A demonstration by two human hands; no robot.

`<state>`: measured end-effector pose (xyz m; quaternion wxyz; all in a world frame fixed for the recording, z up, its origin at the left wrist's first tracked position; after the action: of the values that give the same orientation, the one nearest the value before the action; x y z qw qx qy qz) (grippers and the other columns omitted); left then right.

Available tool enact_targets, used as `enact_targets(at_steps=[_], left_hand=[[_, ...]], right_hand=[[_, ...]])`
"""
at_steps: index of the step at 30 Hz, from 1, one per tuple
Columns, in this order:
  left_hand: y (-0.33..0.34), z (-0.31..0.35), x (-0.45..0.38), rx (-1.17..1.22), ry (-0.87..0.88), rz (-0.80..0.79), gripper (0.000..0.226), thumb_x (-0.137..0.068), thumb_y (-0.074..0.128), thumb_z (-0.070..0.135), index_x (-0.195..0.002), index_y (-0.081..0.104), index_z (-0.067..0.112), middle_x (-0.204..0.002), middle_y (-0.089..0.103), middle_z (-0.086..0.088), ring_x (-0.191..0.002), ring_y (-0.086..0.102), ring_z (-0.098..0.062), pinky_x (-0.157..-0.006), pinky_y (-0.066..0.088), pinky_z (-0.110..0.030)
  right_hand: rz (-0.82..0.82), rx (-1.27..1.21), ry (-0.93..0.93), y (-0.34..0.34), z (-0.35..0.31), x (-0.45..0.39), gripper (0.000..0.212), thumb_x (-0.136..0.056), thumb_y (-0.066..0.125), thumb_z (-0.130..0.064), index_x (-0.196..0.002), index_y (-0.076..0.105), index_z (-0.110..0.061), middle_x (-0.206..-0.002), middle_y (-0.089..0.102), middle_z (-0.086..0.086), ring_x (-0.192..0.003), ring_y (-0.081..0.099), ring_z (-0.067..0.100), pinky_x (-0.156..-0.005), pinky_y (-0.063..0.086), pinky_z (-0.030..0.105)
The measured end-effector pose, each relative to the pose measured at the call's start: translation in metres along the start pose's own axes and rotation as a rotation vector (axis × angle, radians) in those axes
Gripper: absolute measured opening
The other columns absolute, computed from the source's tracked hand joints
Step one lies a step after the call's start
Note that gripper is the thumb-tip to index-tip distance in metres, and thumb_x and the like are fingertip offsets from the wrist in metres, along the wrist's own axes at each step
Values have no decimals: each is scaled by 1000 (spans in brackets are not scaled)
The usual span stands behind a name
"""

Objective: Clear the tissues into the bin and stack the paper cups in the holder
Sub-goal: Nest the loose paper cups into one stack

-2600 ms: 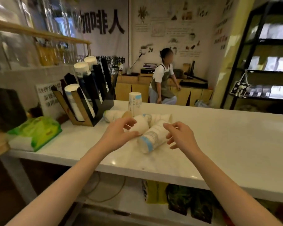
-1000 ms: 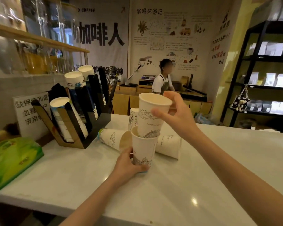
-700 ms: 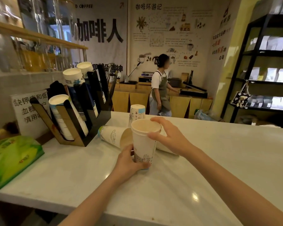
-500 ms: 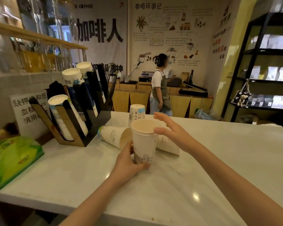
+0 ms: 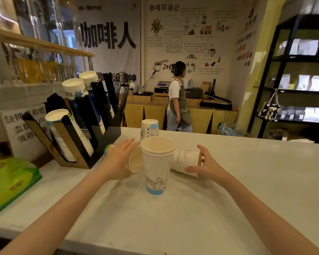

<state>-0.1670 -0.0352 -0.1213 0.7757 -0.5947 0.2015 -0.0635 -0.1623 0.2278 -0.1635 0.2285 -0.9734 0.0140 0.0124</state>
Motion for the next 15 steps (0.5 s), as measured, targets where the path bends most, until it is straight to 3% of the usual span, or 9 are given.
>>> enact_targets(at_steps=[3, 6, 11, 15], left_hand=[[7, 5, 1, -69, -12, -6, 92, -73, 70, 24, -144, 11, 25, -156, 15, 1, -144, 8, -20, -119, 8, -46], [5, 9, 0, -106, 22, 77, 85, -74, 68, 32, -141, 18, 26, -152, 25, 1, -141, 20, -21, -118, 10, -46], [-2, 4, -4, -61, 22, 151, 84, -70, 70, 39, -140, 24, 25, -147, 35, 0, -136, 30, -20, -117, 14, -43], [-27, -1, 0, 33, 1, 277, 97, -64, 77, 36, -142, 23, 17, -147, 37, -5, -134, 35, -23, -111, 27, -42]], right_hand=[[57, 0, -2, -5, -2, -2, 105, -65, 80, -18, -146, 14, -24, -148, 33, 12, -129, 41, 30, -100, 42, 40], [172, -40, -45, -21, -21, 0, 99, -67, 78, -23, -146, 17, -25, -146, 37, 11, -124, 45, 30, -86, 49, 37], [393, -204, -262, -63, -88, 14, 83, -77, 69, -32, -145, 23, -15, -136, 48, 10, -112, 52, 22, -84, 43, 31], [490, -337, -464, -83, -153, 40, 81, -72, 68, -40, -140, 31, -16, -121, 56, 0, -102, 58, 13, -72, 50, 21]])
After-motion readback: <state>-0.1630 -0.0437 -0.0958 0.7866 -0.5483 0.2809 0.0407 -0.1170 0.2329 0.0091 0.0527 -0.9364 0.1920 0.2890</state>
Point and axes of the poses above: each hand's wrist, its own x-axis away from the middle knuckle, its own y-axis out of the palm, z = x × y, the point moved 9 cm from there along -x, towards the middle knuckle
